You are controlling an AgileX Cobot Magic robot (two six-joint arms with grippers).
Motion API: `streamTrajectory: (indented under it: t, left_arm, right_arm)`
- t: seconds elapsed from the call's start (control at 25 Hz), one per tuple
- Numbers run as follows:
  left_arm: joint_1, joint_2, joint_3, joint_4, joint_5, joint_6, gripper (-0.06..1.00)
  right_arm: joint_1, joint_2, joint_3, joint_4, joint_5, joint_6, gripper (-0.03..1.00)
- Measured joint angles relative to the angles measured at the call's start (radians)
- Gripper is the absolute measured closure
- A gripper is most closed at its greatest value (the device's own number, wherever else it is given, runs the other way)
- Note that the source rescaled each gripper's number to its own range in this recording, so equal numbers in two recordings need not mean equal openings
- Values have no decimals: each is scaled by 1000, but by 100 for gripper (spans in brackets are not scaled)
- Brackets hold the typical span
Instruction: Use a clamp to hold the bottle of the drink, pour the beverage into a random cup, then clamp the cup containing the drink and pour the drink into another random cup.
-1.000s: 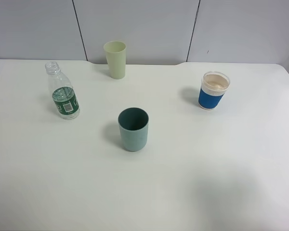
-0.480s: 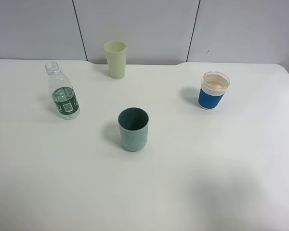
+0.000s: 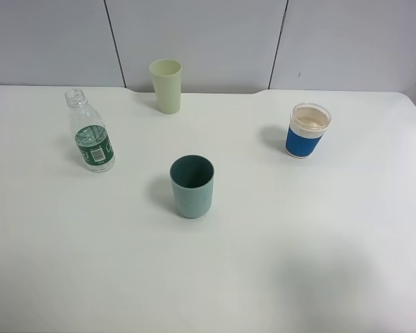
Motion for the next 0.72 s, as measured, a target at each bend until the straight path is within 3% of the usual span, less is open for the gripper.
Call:
streamTrajectory:
  t: [0.72]
  left_arm:
    - [0,0,0,0,0,0,-5]
  right_arm:
    - [0,0,0,0,0,0,45]
